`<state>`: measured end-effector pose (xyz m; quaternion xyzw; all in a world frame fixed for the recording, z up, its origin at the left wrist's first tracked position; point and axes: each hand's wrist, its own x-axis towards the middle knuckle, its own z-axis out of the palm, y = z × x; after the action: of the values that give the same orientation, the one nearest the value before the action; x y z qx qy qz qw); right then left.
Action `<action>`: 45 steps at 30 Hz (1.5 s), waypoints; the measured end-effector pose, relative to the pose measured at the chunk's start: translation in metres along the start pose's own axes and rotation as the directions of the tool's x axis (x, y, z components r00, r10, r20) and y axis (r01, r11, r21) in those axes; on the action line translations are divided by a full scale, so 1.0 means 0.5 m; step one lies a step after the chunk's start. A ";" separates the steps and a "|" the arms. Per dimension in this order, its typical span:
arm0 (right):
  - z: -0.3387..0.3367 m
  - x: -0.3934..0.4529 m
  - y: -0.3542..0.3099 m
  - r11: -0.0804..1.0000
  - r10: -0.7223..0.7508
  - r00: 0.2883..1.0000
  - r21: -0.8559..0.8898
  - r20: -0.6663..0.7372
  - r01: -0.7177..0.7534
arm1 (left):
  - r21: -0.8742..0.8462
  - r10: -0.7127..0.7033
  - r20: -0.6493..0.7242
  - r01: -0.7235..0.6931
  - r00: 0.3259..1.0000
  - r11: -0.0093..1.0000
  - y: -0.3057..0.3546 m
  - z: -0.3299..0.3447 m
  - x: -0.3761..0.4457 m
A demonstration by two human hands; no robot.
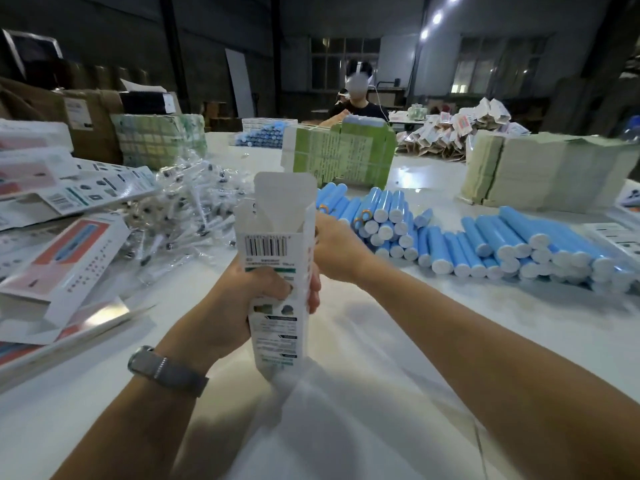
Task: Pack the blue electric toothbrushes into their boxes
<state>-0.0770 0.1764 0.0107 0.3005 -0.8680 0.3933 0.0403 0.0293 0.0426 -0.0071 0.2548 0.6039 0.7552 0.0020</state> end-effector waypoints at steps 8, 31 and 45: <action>-0.196 -0.164 -0.037 0.903 -0.086 0.903 0.351 -0.421 0.250 | 0.086 -0.060 0.024 0.057 0.998 0.995 -0.024 0.132 0.028; -0.251 -0.251 -0.060 0.837 -0.516 0.828 -0.336 -0.220 0.432 | 0.213 0.000 -0.093 0.020 0.996 0.977 -0.067 0.214 0.066; -0.226 -0.249 -0.031 0.801 -0.597 0.728 -0.290 -0.336 0.524 | 0.287 0.199 -0.077 -0.169 0.977 0.943 -0.057 0.212 0.061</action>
<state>0.0144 0.3093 0.0603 0.4547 -0.7384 0.3388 0.3651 0.0353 0.1562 -0.0066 0.2680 0.6769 0.6719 -0.1362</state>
